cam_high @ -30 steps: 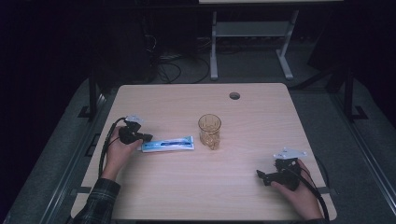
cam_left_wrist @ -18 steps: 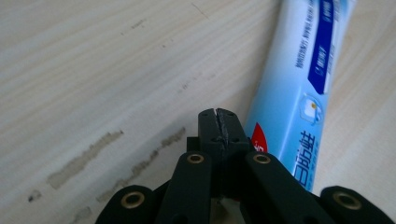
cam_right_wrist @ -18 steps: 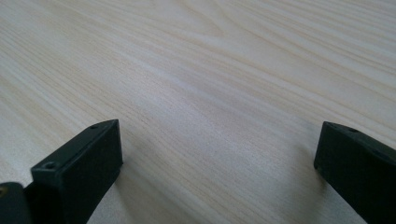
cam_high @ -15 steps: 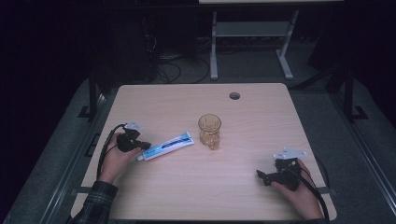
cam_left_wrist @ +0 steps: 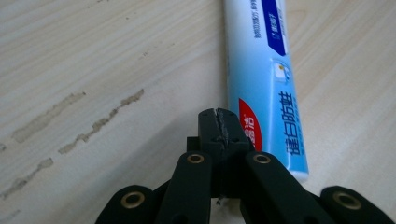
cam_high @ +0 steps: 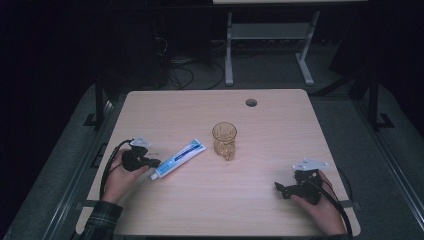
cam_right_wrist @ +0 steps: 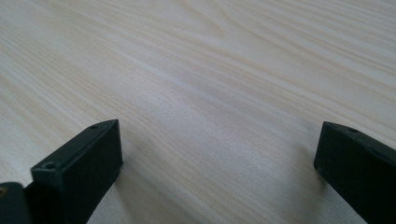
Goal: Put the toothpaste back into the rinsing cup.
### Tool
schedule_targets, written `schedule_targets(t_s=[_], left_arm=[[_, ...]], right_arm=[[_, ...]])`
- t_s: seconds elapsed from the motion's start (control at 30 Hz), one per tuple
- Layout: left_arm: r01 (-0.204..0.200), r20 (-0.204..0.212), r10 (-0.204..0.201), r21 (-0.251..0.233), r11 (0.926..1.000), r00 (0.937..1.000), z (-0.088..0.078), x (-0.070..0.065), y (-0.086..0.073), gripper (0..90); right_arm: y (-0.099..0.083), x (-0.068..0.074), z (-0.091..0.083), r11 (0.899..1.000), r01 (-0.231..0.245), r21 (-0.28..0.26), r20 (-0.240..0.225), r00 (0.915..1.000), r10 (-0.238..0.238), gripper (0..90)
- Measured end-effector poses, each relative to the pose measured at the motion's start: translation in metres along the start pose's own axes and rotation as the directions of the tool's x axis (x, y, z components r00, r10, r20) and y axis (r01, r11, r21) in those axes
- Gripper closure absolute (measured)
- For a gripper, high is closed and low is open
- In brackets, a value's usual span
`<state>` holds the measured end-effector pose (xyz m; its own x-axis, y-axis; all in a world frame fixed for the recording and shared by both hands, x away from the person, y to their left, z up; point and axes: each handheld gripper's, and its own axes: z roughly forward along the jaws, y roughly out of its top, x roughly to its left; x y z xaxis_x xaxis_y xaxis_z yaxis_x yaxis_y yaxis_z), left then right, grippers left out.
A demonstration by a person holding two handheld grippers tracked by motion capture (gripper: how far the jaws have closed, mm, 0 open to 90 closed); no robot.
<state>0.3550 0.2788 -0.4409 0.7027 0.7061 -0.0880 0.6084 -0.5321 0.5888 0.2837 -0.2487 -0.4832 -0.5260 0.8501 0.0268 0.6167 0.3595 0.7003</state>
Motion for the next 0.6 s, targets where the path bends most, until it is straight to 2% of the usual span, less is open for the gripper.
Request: schedule_targets(t_s=[0.43, 0.6], left_arm=[[-0.004, 0.021, 0.004, 0.001, 1.0, 0.9998, -0.008, -0.023, -0.02, 90.0], [0.006, 0.022, -0.006, -0.006, 1.0, 0.9997, -0.011, -0.024, -0.023, 90.0]], right_arm=[[0.0, 0.0, 0.0, 1.0, 0.0, 0.0, 0.0, 1.0, 0.0, 0.5], [0.0, 0.0, 0.0, 1.0, 0.0, 0.0, 0.0, 1.0, 0.0, 0.5]])
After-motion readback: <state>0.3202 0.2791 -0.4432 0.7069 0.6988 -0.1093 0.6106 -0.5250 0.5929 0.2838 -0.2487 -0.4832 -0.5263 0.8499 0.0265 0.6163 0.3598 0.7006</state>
